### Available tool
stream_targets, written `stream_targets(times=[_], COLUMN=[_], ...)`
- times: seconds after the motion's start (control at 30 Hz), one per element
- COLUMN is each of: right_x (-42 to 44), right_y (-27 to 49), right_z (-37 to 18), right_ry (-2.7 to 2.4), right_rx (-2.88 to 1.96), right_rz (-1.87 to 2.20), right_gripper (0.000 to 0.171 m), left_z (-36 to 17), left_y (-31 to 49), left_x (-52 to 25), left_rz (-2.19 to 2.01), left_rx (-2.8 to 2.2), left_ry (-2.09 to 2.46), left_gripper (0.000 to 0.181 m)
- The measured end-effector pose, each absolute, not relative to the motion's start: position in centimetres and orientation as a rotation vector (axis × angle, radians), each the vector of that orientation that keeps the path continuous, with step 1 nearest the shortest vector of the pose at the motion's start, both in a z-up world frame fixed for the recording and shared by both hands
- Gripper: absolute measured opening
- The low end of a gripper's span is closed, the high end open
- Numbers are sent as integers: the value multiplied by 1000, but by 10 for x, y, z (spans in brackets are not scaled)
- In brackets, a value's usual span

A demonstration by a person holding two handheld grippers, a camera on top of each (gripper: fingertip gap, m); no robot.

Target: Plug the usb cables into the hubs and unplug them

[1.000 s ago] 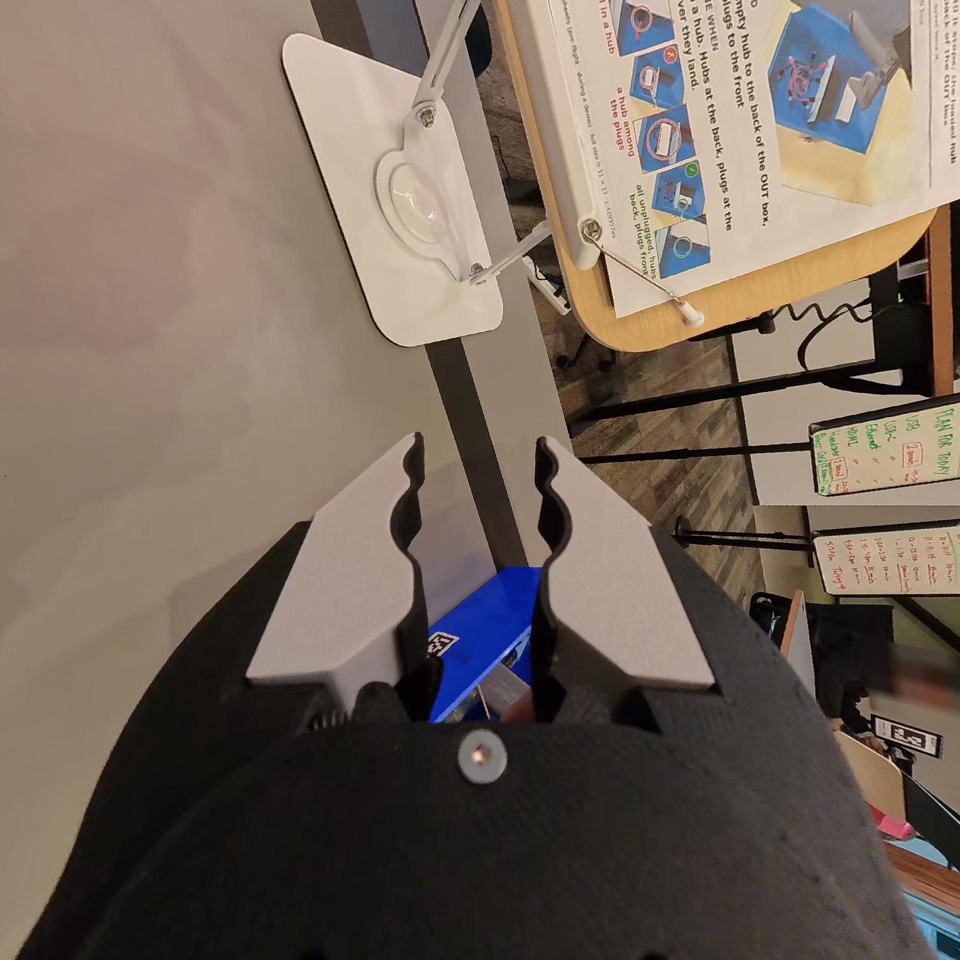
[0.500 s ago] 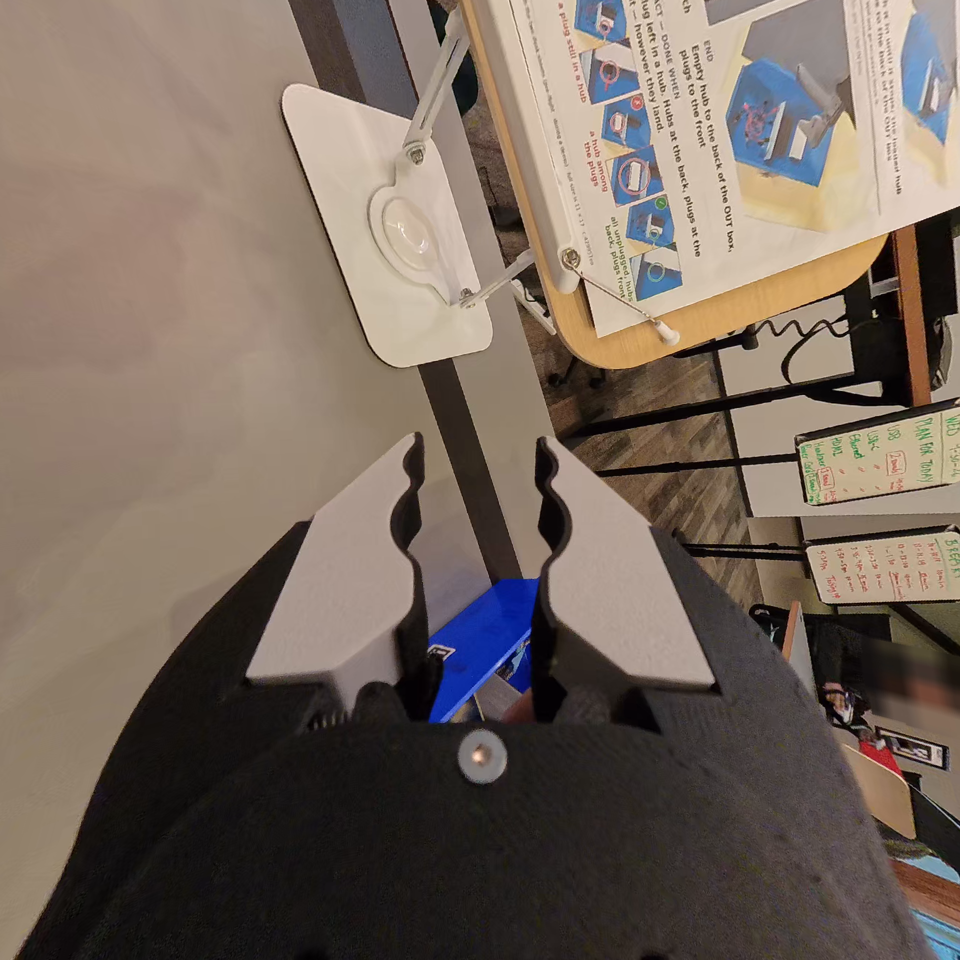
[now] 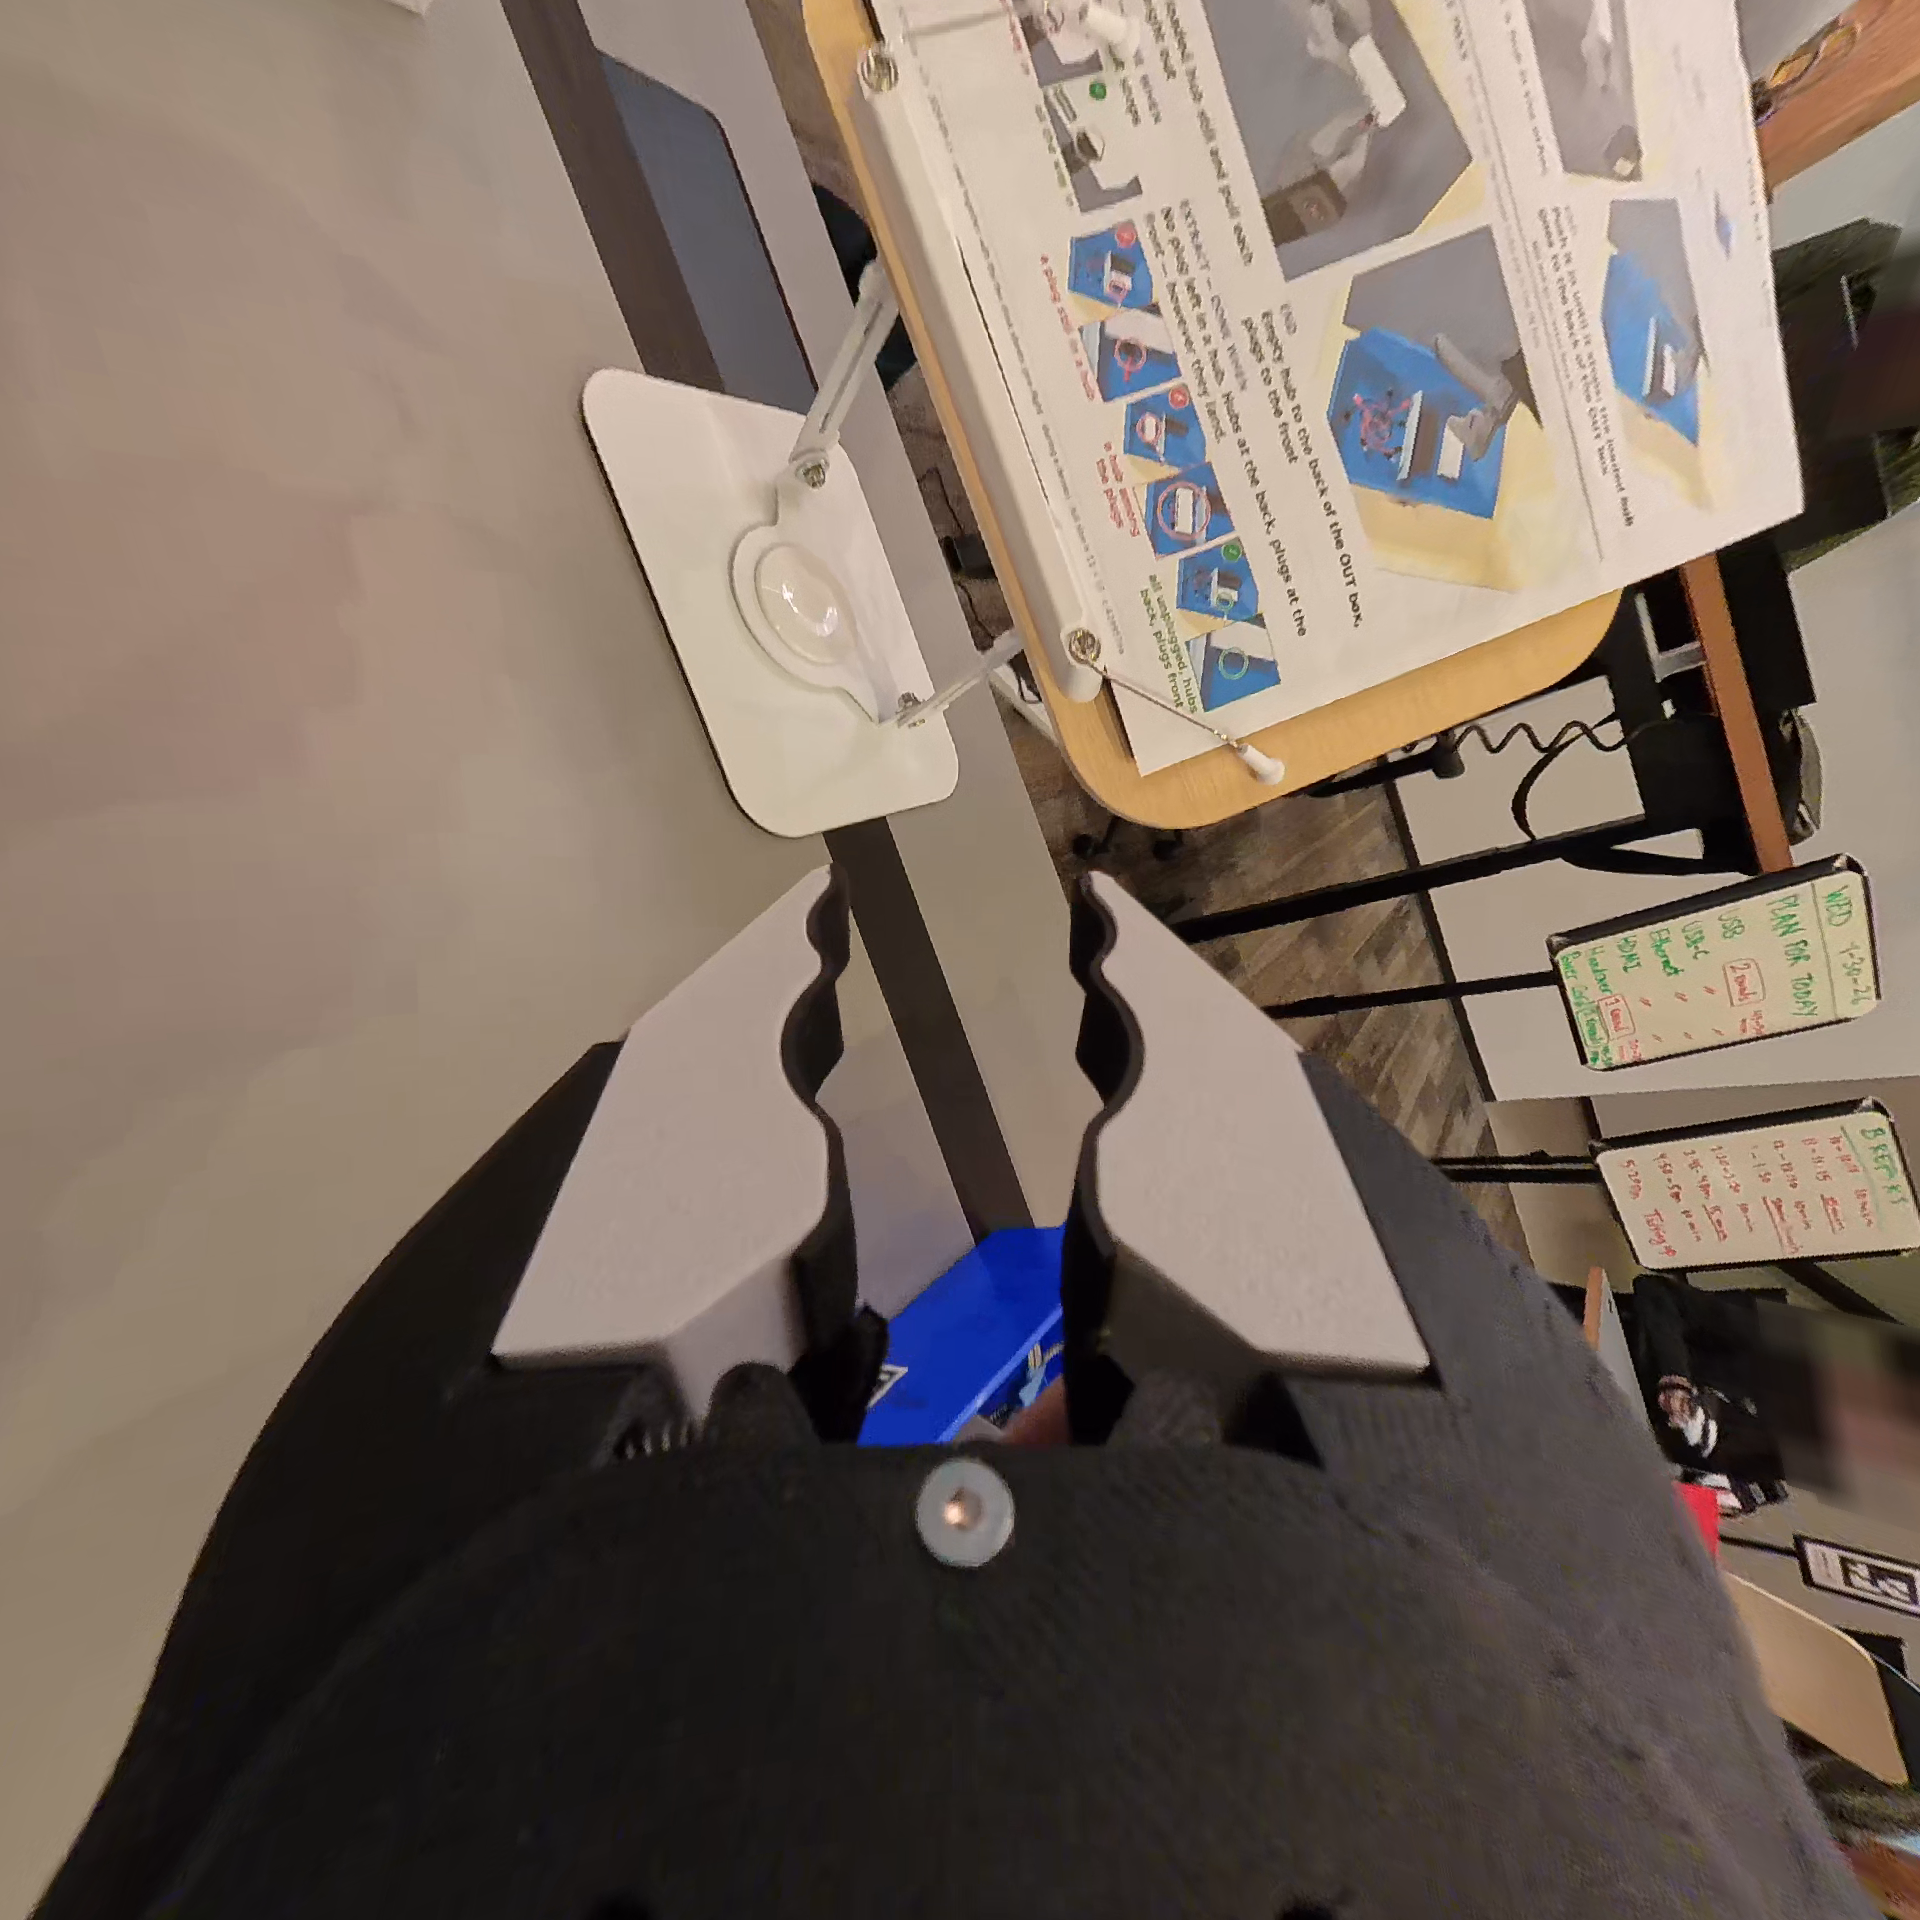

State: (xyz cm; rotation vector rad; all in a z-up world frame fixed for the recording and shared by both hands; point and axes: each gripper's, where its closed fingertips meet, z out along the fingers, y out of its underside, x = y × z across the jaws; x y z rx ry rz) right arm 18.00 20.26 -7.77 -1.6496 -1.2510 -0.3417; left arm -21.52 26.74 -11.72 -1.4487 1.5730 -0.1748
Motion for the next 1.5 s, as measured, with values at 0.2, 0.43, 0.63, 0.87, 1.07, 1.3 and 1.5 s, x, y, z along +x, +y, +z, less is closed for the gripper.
stream_targets(times=[0.2, 0.43, 0.63, 0.87, 1.07, 1.3, 1.5], right_x=[164, 104, 54, 38, 49, 45, 36], right_y=[193, 165, 138, 134, 153, 161, 160], right_z=[-69, -52, -36, -48, -71, -86, -85], right_ry=[-1270, -1317, -1335, -1375, -1388, -1402, -1383], right_rx=[-1595, -1425, -1256, -1287, -1413, -1442, -1420], right_rz=[-294, -29, 90, 94, -22, -15, 83], right_gripper=[42, 50, 58, 61, 58, 58, 51], left_z=[-87, -65, -86, -108, -115, -121, -125], left_y=[241, 210, 193, 192, 190, 190, 192], left_x=[-171, -89, -19, 23, 37, 42, 35], left_rz=[-187, -256, -271, -247, -199, -153, -116], left_rx=[-1344, -1215, -1175, -1191, -1196, -1213, -1237], left_ry=[1640, 1756, 1901, 2014, 2082, 2142, 2162], left_gripper=[55, 55, 55, 55, 55, 54, 55])
